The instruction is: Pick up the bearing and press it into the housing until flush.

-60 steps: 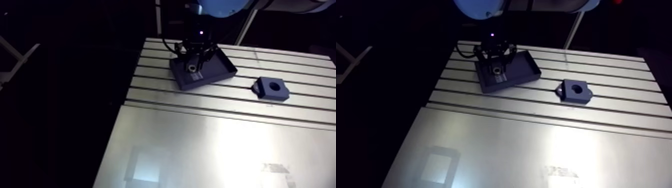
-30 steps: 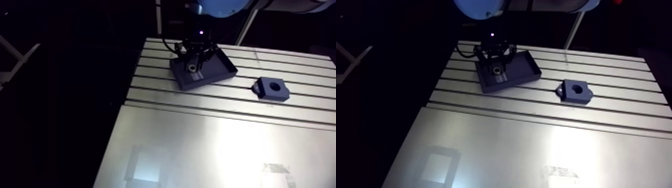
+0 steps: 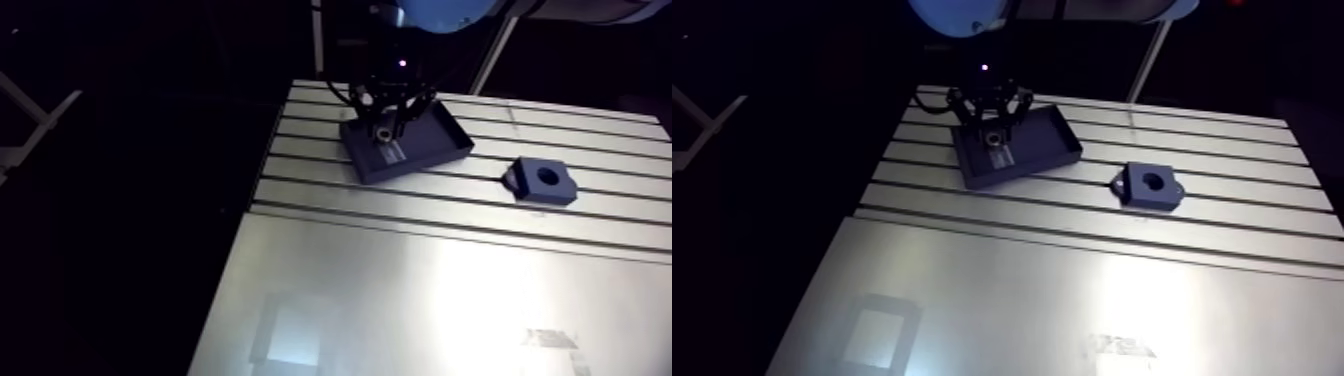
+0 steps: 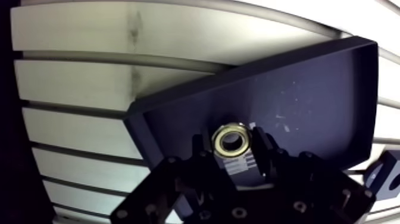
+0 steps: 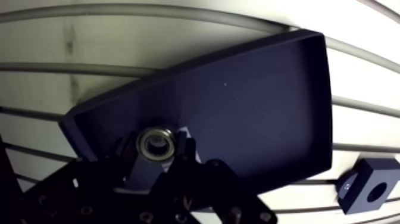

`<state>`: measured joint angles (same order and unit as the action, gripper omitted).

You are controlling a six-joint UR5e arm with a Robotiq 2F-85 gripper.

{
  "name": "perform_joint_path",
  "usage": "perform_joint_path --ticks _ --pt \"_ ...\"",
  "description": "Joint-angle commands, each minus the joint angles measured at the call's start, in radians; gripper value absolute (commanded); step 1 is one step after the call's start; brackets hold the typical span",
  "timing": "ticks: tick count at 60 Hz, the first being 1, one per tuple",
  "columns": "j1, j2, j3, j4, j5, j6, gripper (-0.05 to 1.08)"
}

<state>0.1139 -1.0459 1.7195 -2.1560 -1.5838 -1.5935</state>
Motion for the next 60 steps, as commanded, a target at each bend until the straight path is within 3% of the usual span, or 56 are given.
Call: perform_joint_path --ticks 1,25,41,60 --pt "0.007 -0.037 -0.02 0.02 0.002 -0.011 0.63" --pt "-0.014 -0.119 -0.039 0.133 -0.005 -0.054 0.68" --pt "-0.146 -0.193 -0.01 0.177 -0.006 -0.144 0.71" --pt "-0.253 -0.236 0.025 0.187 -0.009 -0.235 0.72"
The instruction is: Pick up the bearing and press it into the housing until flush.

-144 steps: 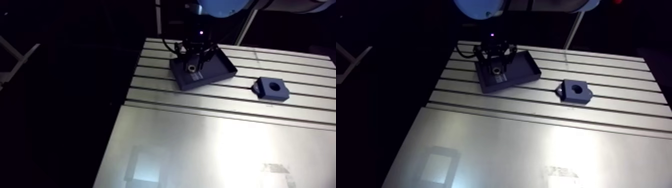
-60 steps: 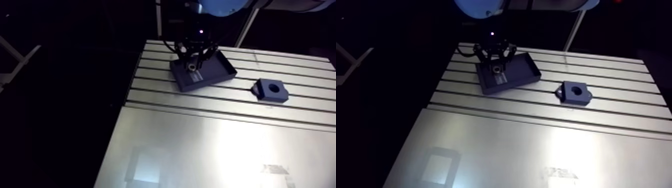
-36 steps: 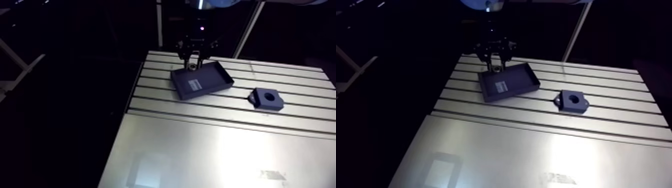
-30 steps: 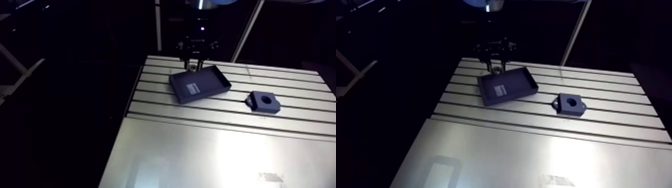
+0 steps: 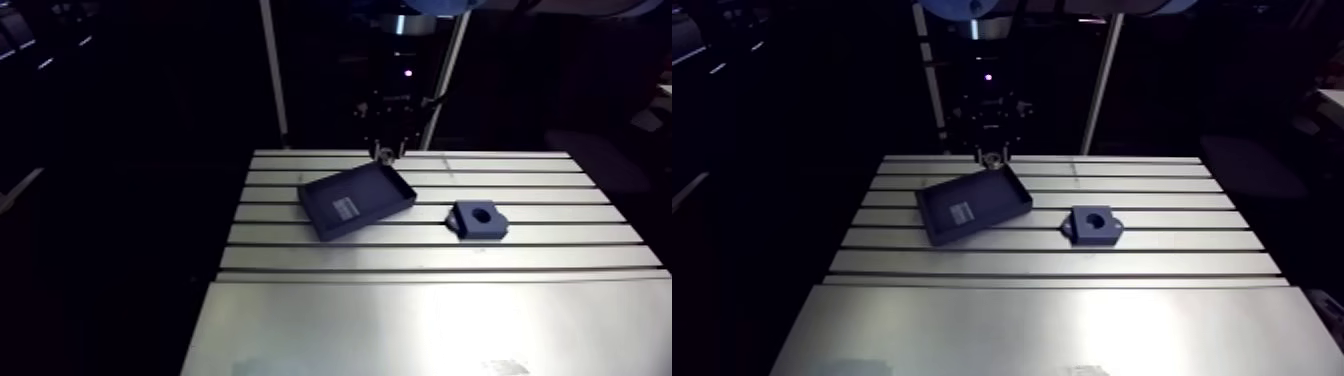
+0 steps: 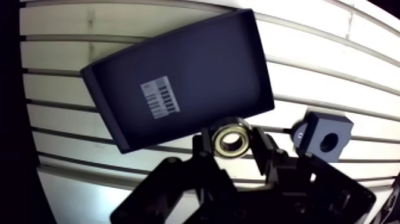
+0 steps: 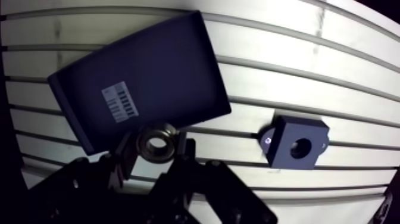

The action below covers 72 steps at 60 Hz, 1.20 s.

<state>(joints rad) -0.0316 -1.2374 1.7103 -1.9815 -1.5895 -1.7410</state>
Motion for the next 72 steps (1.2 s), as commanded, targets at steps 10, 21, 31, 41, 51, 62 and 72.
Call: perform_joint_path --ticks 10,21,31,41,51,62,72 --pt "-0.162 -0.065 0.062 0.01 -0.016 -0.124 0.72" --pt "-0.2 -0.072 0.088 0.001 -0.019 -0.156 0.72" --pt "-0.226 -0.082 0.103 -0.005 -0.019 -0.184 0.73" --pt "-0.245 -0.082 0.116 -0.034 -0.02 -0.192 0.73" --pt "-0.277 -0.081 0.135 -0.057 -0.017 -0.196 0.73" --pt "-0.305 -0.079 0.151 -0.076 -0.019 -0.229 0.73" --pt "-0.317 -0.075 0.169 -0.102 -0.019 -0.24 0.73"
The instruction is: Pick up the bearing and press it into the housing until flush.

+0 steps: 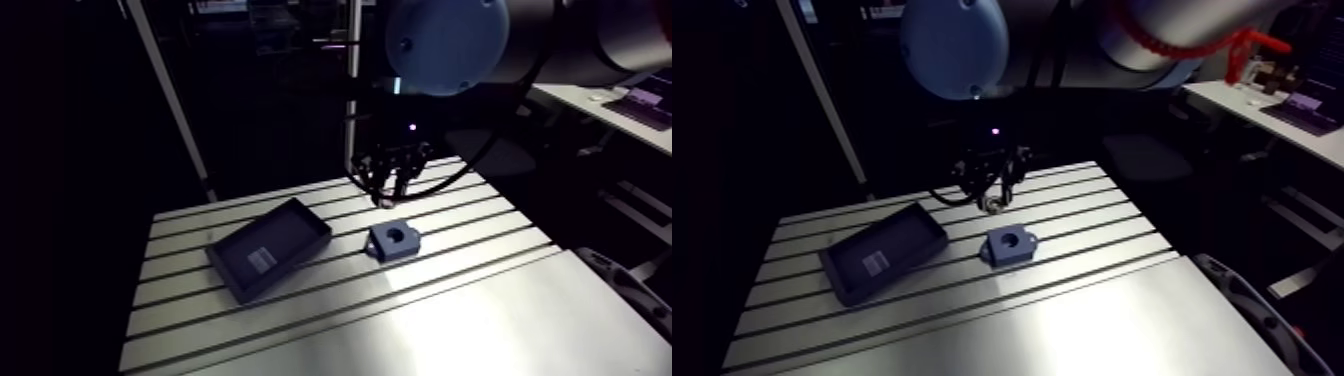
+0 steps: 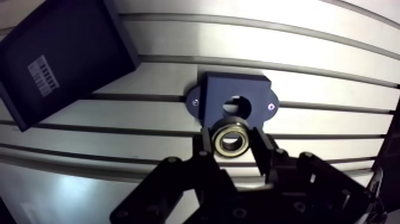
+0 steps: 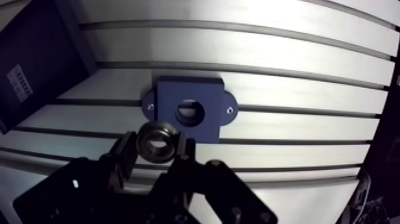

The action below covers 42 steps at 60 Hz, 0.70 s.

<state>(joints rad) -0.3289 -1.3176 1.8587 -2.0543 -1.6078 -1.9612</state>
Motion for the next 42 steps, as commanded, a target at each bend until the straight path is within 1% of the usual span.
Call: perform_joint_path --ticks 1,15,28,42 --pt "-0.019 0.005 0.021 -0.029 -0.001 -0.02 0.73" --pt "-0.041 0.017 0.028 -0.034 -0.001 -0.02 0.74" --pt "-0.041 0.028 0.045 -0.078 -0.002 -0.02 0.74" --pt "-0.041 0.036 0.055 -0.089 -0.001 -0.019 0.75"
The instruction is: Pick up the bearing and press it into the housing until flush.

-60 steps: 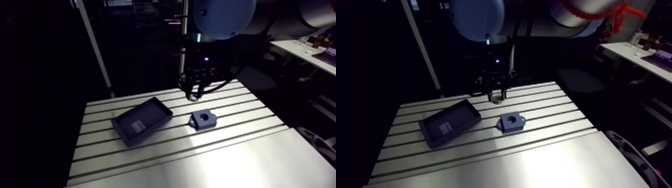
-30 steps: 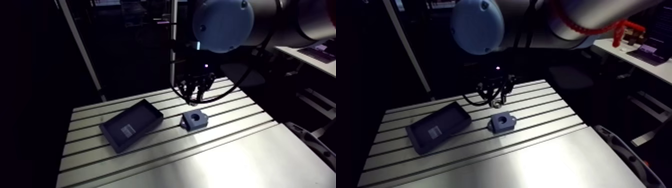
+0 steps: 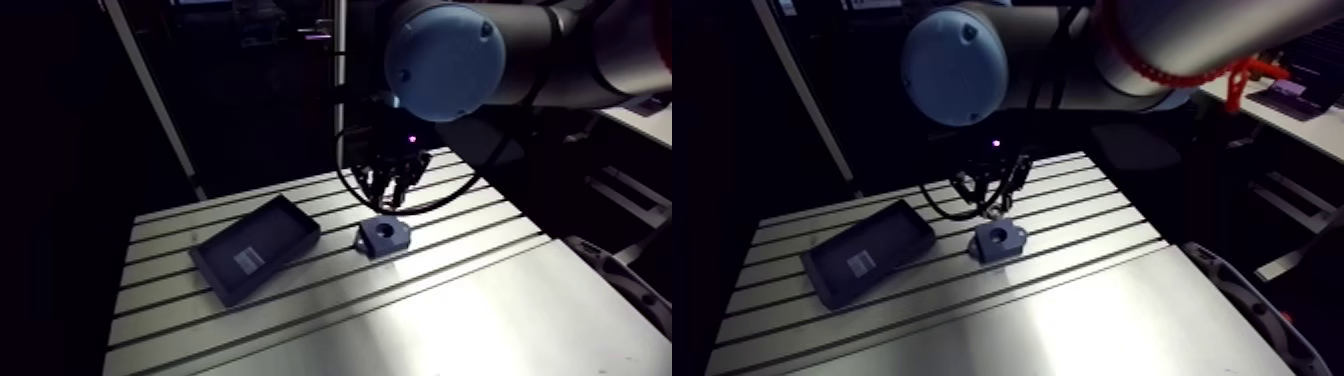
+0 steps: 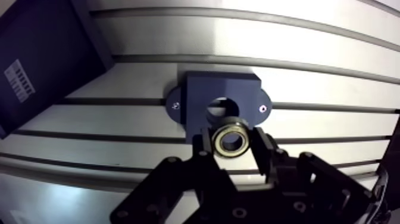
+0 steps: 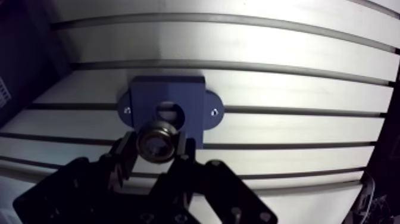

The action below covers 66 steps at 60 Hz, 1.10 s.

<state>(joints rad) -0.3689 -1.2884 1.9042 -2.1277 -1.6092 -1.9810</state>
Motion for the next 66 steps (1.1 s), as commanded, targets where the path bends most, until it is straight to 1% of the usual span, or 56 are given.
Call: perform_joint_path --ticks 1,23,36,52,66 --pt "-0.001 0.009 0.011 -0.016 0.001 0.001 0.75" --pt "-0.004 0.017 0.04 -0.051 -0.001 0.001 0.75" --pt "-0.004 0.031 0.042 -0.062 -0.001 0.006 0.75" --pt "-0.004 0.062 0.036 -0.073 -0.001 0.008 0.75" --pt "-0.002 0.066 0.033 -0.074 -0.001 0.008 0.75"
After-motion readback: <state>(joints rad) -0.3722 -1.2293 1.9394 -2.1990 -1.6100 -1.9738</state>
